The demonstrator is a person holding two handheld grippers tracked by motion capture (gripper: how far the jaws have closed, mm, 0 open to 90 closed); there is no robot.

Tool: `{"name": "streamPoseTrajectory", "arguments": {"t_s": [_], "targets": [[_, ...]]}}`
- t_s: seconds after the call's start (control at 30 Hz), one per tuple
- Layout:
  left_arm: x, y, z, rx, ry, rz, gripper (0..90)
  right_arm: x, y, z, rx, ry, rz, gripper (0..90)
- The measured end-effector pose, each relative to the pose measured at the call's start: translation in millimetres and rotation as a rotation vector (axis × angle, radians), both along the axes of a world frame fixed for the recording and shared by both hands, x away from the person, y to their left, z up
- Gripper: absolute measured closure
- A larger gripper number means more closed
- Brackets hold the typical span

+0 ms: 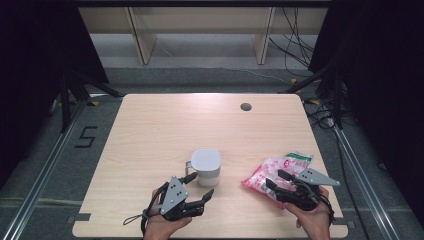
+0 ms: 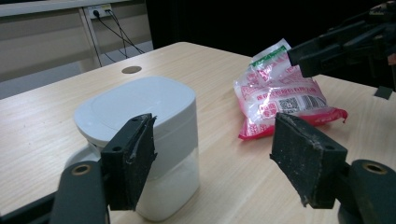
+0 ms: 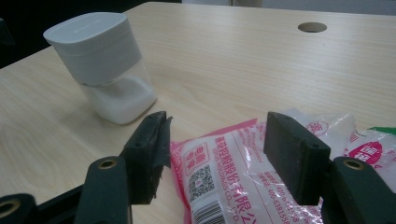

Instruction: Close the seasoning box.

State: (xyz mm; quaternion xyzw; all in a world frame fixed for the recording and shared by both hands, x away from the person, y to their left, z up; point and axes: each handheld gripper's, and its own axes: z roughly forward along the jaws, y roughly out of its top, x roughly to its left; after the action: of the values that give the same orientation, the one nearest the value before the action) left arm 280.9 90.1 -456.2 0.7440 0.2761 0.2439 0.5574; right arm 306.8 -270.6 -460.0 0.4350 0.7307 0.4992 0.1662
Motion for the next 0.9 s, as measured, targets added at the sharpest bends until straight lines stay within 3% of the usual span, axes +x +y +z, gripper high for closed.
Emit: {"name": "streamPoseTrajectory", "arguments": {"t_s": [0.27, 0.33, 0.37, 0.43, 0.57, 0.63, 0.7, 0.9], "targets": [[-4.9, -10.9, -7.3, 0.005, 0.026, -0.020, 29.4, 0.8, -1.0, -0.9, -0.015, -0.028, 0.014, 40.7], [-5.8, -14.2, -9.6, 0.010, 0.033, -0.028, 29.3, 0.3, -0.8, -0.9, -0.014, -0.026, 0.013, 40.7], [-6.0, -14.8, -9.9, 0.016, 0.035, -0.029, 29.3, -1.7, 1.0, -0.7, 0.008, -0.001, 0.001, 40.7], [-6.0, -17.4, -12.0, 0.004, 0.033, -0.038, 29.3, -1.7, 0.1, -0.1, -0.009, -0.006, 0.003, 40.7], [-7.1, -17.6, -13.0, 0.020, 0.043, -0.035, 29.2, -0.9, -0.3, -0.9, -0.014, -0.023, 0.009, 40.7], [-7.0, -18.7, -14.9, -0.005, 0.045, -0.034, 29.2, -1.6, -0.6, -0.2, -0.015, -0.017, 0.011, 40.7], [-6.5, -17.3, -14.6, 0.020, 0.035, -0.039, 29.2, -1.8, -1.0, 0.0, -0.020, -0.012, 0.015, 40.7], [-8.5, -18.9, -19.7, 0.021, 0.052, -0.029, 29.1, -1.5, -0.1, -0.7, -0.018, -0.024, 0.016, 40.7]]}}
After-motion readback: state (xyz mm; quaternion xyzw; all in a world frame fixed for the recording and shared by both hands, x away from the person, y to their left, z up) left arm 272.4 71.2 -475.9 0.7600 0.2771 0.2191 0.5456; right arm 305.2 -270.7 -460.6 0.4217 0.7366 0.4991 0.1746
